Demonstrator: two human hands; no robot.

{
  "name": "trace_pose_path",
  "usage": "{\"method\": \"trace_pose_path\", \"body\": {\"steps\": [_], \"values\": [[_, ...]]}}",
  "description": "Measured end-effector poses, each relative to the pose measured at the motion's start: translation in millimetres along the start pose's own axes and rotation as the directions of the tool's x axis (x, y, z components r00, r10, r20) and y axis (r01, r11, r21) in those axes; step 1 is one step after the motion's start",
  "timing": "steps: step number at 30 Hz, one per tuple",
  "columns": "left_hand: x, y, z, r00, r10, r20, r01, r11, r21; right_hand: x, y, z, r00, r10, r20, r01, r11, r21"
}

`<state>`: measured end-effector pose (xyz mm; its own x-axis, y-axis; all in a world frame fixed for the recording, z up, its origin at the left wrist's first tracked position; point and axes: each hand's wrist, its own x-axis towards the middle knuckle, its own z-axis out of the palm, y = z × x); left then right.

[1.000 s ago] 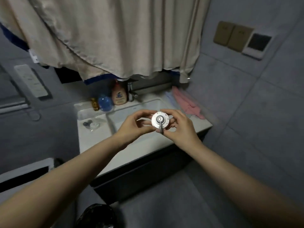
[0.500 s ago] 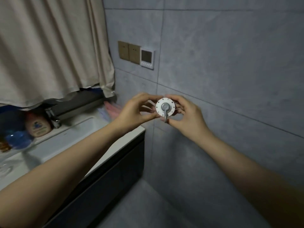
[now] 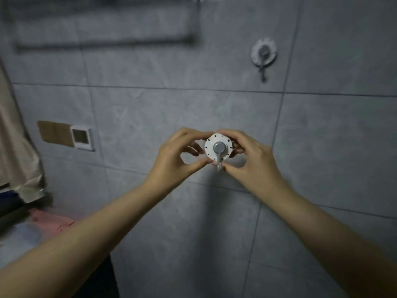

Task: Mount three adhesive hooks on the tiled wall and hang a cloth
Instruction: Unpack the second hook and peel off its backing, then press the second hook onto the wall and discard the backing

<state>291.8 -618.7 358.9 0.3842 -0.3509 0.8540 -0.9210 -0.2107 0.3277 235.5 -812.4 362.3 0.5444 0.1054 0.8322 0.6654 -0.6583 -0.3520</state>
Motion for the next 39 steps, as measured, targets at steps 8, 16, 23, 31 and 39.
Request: {"method": "trace_pose_path", "body": {"steps": [8, 16, 23, 31, 39], "values": [[96, 55, 91, 0.966, 0.256, 0.045, -0.259, 0.962, 0.086, 12, 37, -127, 0.981, -0.115, -0.153, 0.074, 0.965, -0.253], [181, 82, 134, 0.885, 0.465, 0.012, -0.452, 0.854, 0.256, 52, 67, -204, 0.924, -0.307, -0.227, 0.172, 0.866, -0.47], [227, 81, 148, 0.895, 0.444, -0.027, -0.406, 0.84, 0.359, 95, 89, -230, 0.93, -0.328, -0.168, 0.212, 0.848, -0.486], [248, 72, 158, 0.923, 0.369, -0.11, -0.287, 0.85, 0.441, 126, 103, -234, 0.949, -0.272, -0.159, 0.131, 0.801, -0.584], [259, 60, 159, 0.933, 0.347, -0.098, -0.256, 0.828, 0.499, 135, 108, -225, 0.939, -0.299, -0.171, 0.115, 0.741, -0.662]]}}
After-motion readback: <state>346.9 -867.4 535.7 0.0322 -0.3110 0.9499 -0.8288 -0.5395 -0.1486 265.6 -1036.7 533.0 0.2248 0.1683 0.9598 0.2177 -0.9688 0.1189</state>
